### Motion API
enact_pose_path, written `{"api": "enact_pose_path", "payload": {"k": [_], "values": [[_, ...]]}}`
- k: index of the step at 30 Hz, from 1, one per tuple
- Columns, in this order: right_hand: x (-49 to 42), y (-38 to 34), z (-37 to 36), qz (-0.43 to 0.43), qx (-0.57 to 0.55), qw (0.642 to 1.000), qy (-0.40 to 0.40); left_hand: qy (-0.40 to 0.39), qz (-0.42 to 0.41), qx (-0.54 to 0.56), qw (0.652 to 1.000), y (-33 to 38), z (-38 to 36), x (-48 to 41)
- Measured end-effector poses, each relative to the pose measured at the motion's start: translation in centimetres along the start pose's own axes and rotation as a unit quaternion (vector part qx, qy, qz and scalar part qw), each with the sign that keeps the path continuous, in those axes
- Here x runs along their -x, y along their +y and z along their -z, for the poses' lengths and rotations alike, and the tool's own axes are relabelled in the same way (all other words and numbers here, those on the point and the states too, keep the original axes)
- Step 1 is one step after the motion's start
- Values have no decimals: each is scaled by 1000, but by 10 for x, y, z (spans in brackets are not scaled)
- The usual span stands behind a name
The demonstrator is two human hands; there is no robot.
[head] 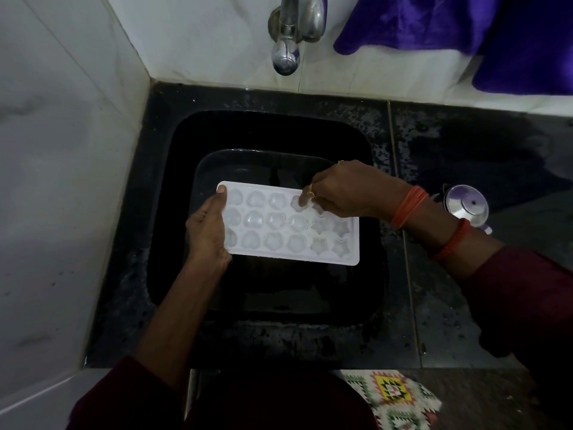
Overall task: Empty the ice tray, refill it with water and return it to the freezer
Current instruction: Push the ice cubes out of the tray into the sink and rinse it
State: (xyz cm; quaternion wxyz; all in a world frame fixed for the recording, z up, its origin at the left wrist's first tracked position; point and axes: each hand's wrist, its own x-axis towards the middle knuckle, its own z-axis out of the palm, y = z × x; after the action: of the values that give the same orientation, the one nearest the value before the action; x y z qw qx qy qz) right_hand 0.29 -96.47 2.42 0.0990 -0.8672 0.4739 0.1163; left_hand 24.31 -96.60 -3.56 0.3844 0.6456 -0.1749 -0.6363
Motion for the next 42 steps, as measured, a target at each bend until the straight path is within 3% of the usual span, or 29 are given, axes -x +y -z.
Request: {"api": "enact_pose_path", "payload": {"k": [9,16,24,31,37,42], "values": [[2,-2,-6,6,-36,999,-10,-6,9,-1,1000,-1,-2,3],[1,3,-10,21,51,998,-17,2,9,-15,1000,1,0,2],[4,0,-20,16,14,999,32,1,5,2,1000,-2,-1,0],[8,-23,-48,-79,-65,990,99,1,6,5,1000,0,0,0],[15,-33,-57,-113,-115,976,150,-1,1,8,1000,0,2,-1],[23,-31,-52,-64,-123,976,166,-1,-3,9,1000,2,0,-3]]}}
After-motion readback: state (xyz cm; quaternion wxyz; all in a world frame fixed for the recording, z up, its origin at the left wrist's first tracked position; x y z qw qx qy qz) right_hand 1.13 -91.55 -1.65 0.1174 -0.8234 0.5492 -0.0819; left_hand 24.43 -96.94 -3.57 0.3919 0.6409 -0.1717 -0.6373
